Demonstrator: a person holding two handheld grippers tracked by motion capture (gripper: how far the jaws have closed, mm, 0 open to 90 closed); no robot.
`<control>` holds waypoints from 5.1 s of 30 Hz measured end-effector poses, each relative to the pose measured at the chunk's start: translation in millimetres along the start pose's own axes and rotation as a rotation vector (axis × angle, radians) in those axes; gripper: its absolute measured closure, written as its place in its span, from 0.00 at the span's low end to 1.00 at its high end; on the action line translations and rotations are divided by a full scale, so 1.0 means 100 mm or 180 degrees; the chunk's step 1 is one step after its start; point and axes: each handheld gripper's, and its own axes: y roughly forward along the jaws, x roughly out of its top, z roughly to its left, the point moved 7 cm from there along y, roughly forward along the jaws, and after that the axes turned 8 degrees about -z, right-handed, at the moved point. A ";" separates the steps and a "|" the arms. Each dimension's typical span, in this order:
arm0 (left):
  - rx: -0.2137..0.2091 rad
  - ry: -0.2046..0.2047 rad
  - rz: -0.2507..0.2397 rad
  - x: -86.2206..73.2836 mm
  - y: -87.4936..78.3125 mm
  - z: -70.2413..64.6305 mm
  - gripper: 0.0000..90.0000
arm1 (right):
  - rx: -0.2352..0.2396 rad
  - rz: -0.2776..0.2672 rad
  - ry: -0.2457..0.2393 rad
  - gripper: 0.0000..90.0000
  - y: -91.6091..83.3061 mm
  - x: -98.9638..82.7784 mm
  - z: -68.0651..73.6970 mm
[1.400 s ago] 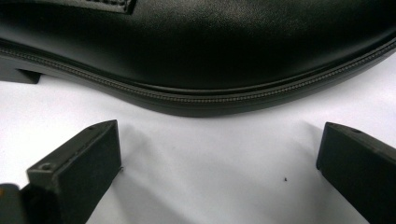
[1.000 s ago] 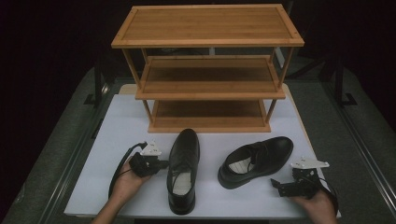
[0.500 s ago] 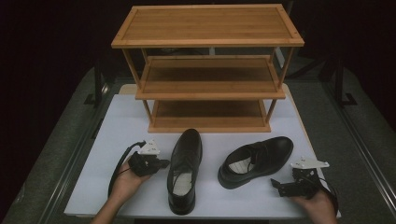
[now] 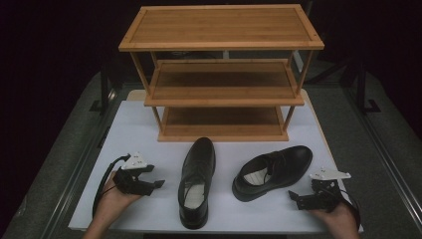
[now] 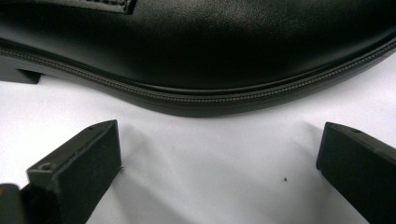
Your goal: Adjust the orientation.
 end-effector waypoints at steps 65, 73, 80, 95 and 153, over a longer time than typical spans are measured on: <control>0.0275 -0.0140 0.0018 -0.58 -0.20 0.18 0.00 | -0.0259 -0.0075 0.0408 1.00 -0.01 0.31 -0.63; 0.0274 -0.0143 0.0019 -0.58 -0.20 0.18 0.00 | -0.0205 -0.0059 0.0419 1.00 0.04 0.35 -0.65; 0.0274 -0.0145 0.0018 -0.58 -0.20 0.18 0.00 | -0.0187 -0.0036 0.0387 1.00 0.14 0.44 -0.67; 0.0278 -0.0145 0.0010 -0.58 -0.20 0.18 0.00 | -0.0077 -0.0061 0.0292 1.00 0.46 0.67 -0.65; 0.0279 -0.0145 0.0009 -0.58 -0.20 0.18 0.00 | 0.0274 -0.0117 0.0090 1.00 0.96 1.10 -0.32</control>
